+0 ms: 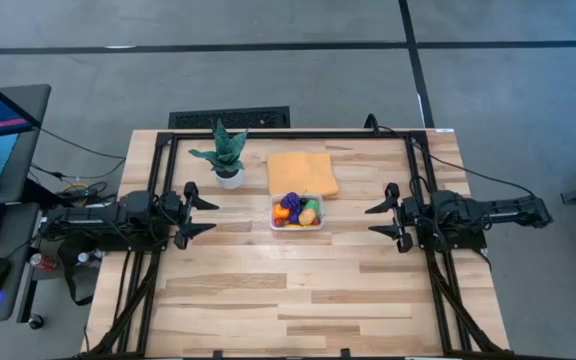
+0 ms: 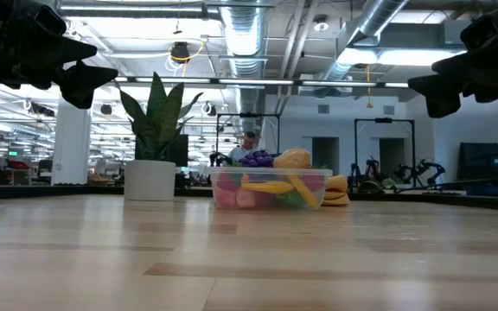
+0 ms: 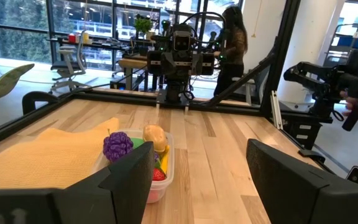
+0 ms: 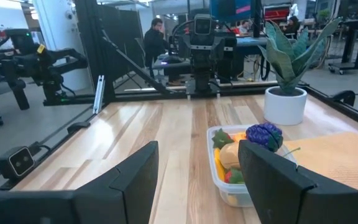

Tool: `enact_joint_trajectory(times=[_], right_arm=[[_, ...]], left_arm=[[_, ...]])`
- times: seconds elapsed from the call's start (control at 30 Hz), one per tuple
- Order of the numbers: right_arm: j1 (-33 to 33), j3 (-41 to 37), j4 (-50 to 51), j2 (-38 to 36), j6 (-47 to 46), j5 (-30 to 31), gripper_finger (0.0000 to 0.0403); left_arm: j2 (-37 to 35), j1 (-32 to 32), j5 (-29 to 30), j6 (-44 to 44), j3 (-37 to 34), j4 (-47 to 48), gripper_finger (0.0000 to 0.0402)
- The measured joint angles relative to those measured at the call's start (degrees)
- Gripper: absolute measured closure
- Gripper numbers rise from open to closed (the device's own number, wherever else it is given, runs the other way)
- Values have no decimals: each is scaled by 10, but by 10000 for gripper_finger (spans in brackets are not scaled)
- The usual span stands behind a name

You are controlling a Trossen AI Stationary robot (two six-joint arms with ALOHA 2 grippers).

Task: Pick and placing Produce into tupperware
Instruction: Return to Home Position

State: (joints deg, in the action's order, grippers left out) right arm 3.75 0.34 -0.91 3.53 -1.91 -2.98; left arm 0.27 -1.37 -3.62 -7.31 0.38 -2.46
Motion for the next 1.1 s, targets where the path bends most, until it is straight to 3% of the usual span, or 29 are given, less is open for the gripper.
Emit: enact_joint_trajectory(times=[0.9, 1.1], right_arm=[[11, 0, -26, -2, 24, 1, 188], [26, 0, -21, -2, 98, 0, 188]], left_arm=[[0, 0, 0, 0, 0, 0, 155], [0, 0, 0, 0, 0, 0, 155]])
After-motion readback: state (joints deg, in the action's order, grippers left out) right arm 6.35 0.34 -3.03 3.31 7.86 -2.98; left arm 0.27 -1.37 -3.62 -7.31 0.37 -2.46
